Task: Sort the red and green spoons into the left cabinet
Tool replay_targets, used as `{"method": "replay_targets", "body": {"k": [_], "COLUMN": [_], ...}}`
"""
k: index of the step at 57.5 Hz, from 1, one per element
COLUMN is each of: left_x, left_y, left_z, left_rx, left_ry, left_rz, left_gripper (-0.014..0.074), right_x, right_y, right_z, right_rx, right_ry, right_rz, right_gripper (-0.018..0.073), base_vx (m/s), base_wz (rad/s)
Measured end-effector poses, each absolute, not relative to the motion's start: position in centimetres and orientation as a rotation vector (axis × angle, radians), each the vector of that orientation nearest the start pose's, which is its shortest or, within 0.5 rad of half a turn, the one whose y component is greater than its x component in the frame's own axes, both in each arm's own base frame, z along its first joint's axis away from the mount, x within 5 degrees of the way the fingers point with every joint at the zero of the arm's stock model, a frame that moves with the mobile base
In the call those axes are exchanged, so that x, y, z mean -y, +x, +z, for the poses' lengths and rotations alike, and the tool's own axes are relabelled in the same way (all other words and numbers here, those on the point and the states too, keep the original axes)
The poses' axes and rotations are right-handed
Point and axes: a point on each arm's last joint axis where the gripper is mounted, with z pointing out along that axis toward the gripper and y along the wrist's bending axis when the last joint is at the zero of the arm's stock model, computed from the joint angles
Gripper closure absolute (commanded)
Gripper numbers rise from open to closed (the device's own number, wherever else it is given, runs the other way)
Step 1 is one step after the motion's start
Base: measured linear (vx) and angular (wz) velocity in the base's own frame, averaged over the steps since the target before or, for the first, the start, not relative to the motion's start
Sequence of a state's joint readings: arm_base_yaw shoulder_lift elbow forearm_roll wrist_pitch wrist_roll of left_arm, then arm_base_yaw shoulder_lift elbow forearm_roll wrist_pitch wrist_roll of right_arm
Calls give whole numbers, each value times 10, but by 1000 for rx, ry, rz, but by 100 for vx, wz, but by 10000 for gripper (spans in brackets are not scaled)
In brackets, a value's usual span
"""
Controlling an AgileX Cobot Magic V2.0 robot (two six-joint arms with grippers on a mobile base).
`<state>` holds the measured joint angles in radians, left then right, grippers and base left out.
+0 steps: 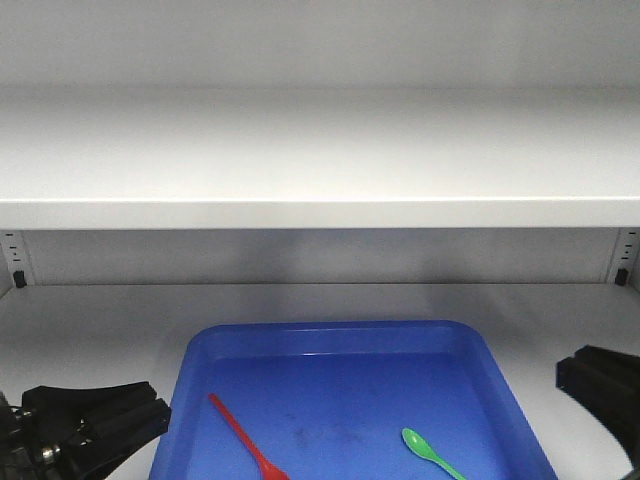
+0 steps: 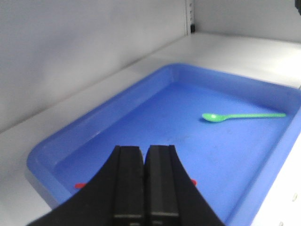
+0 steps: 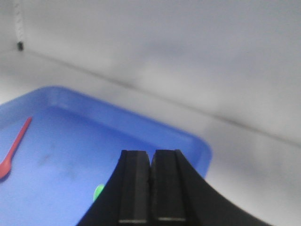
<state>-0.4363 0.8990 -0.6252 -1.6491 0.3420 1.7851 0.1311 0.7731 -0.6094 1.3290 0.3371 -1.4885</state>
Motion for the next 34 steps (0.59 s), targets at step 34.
{"method": "replay_targets", "body": {"k": [34], "left_x": [109], "left_y": [157], "left_z": [330], "left_rx": [-1578], "left_ry": [748], "left_rz": [-540], "left_gripper": [600], "right_x": [-49], "right_y": [143], "right_z": [346], "right_rx": [-1598], "right_ry": [-493], "right_rz": [244], "right_gripper": [562], "base_vx": [0], "base_wz": [0]}}
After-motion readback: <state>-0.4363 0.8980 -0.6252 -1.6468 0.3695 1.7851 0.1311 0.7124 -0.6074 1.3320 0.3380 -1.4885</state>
